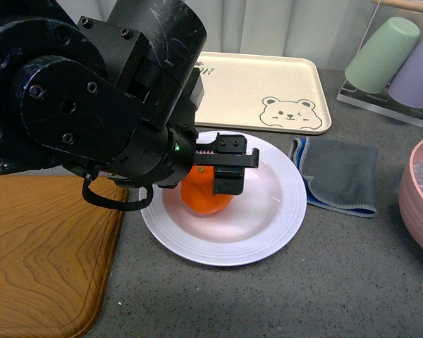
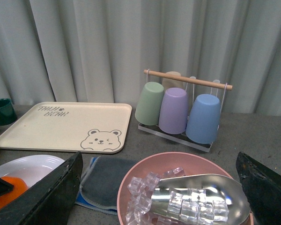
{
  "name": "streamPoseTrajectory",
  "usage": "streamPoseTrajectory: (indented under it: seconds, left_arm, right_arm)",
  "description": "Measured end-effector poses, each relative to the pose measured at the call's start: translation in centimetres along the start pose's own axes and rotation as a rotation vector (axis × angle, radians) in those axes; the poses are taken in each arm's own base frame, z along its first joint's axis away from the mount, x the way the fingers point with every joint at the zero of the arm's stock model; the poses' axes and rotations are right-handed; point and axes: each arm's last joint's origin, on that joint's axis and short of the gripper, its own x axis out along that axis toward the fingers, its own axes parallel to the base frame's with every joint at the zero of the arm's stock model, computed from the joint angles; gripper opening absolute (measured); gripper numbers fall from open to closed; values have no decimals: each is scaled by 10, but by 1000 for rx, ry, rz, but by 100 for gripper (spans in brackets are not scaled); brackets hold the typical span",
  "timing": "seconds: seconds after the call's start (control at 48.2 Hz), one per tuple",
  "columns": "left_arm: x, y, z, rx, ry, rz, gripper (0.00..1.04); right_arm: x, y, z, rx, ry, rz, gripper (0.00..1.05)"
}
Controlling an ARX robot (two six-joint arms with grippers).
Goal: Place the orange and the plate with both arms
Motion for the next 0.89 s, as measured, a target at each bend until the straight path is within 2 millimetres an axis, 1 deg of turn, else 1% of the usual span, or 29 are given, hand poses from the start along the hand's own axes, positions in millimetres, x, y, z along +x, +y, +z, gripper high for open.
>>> streamPoseTrajectory:
  seconds: [0.104,0.145,0.228,0.29,0.394,0.435,0.456,0.498,0.539,0.581,0.601,0.643,0.664,0.705,0.788,0.85,0.871,0.892]
  left_arm:
    - [-7,0,1,-2,-30,3,96]
    - [-11,1,3,-4,-50,2,100]
    - [-23,3,7,-12,-97,14,98]
    - [-35,5,12,-22,-141,7,98]
    - [-55,10,18,-38,-230,44,98]
    - [-58,14,17,-9,-382,122,92]
    - [-61,20,15,-8,-504,183,86]
    - [-69,32,2,19,-638,244,77]
    - [-81,45,-10,28,-730,260,68]
    - [-94,53,-15,25,-796,264,61]
    - [-104,59,-17,28,-835,268,56]
    - [-120,66,-18,24,-880,275,47]
    - [-127,70,-23,33,-886,274,41]
    - [-137,75,-28,38,-894,273,32]
    - [-146,83,-40,48,-873,274,20]
    - [-154,89,-47,51,-839,283,9]
    - [-160,91,-49,52,-841,284,4]
    - [-164,92,-51,53,-847,284,4]
  right_arm:
    - [0,0,0,0,0,0,95]
    - [0,0,0,0,0,0,95]
    - [0,0,0,0,0,0,95]
    - [0,0,0,0,0,0,95]
    - [0,0,0,0,0,0,95]
    - [0,0,0,0,0,0,95]
    - [0,0,0,0,0,0,95]
    - [0,0,0,0,0,3,95]
    - [0,0,0,0,0,0,95]
    - [0,0,0,0,0,0,95]
    - [0,0,0,0,0,0,95]
    - [0,0,0,0,0,0,95]
    - [0,0,0,0,0,0,95]
    - [0,0,0,0,0,0,95]
    - [0,0,0,0,0,1,95]
    - [0,0,0,0,0,0,95]
    - [0,0,0,0,0,0,95]
    - [0,0,0,0,0,0,95]
